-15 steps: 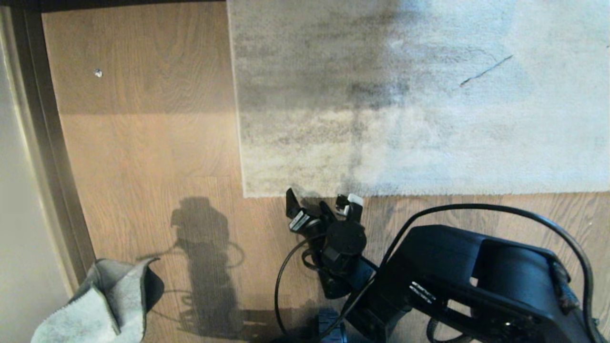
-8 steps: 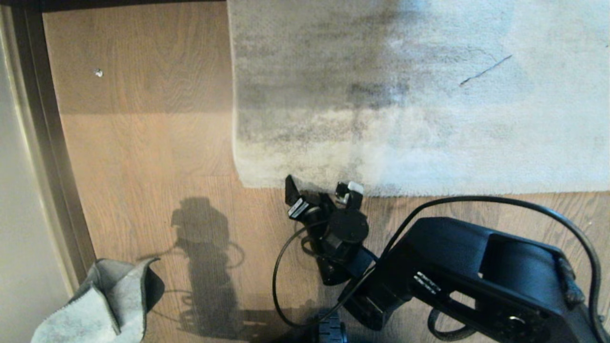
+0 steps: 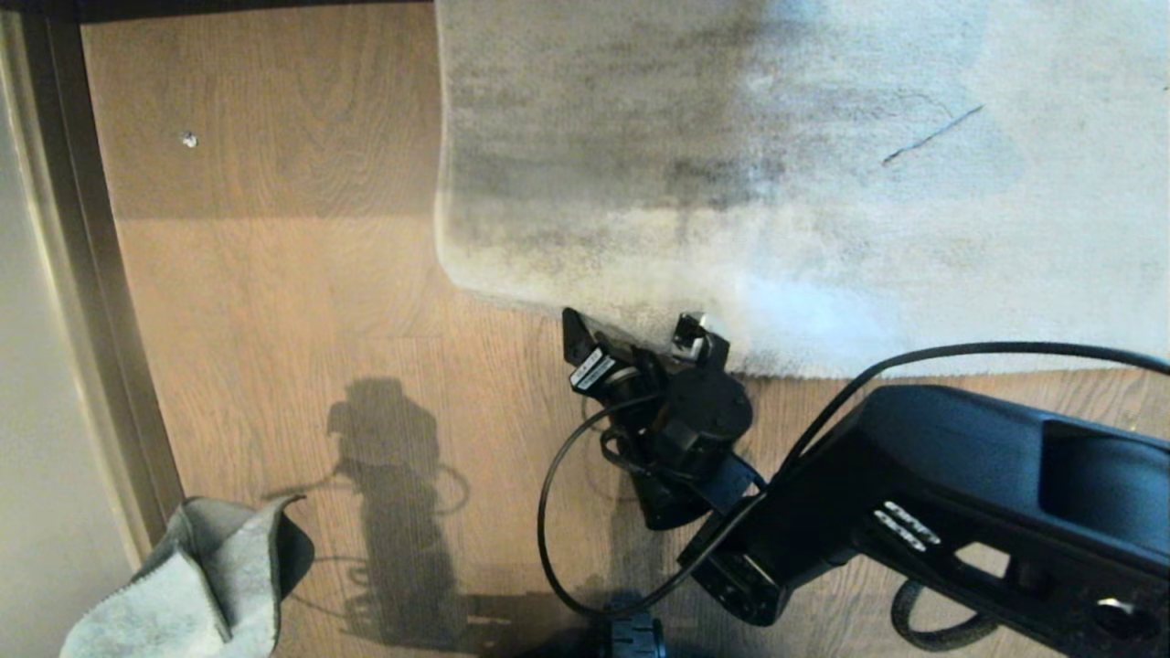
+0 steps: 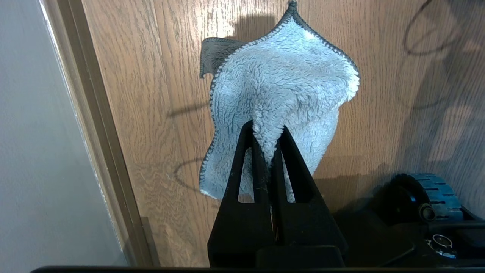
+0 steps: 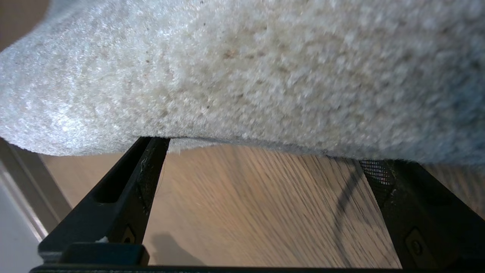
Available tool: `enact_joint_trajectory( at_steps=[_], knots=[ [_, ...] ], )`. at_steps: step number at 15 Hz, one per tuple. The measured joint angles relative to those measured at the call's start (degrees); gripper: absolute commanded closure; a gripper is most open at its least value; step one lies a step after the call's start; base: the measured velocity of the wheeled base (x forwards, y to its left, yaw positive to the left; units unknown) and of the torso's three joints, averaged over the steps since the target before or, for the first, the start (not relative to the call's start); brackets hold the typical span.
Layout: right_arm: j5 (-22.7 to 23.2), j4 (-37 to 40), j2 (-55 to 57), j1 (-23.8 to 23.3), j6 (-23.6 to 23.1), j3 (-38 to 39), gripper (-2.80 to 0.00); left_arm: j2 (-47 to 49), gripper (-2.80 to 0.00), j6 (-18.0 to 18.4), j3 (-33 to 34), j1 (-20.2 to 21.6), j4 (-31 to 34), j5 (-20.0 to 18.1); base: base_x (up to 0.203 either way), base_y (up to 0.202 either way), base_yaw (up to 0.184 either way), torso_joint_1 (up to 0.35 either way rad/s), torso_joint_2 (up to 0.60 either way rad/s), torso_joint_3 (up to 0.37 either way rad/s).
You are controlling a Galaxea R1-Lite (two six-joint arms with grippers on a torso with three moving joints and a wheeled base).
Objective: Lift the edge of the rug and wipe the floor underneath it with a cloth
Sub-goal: Lift up the carpet
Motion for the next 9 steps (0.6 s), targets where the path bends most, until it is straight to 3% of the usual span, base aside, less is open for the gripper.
enact_joint_trajectory(
  at_steps=[9],
  knots=[
    [-0.2,-0.1,-10.6,4.5,0.4,7.7,-2.80,0.0,0.00,0.0,0.0,0.0,0.0,0.0,0.000,0.000,0.000,0.000,0.00,0.000]
  ],
)
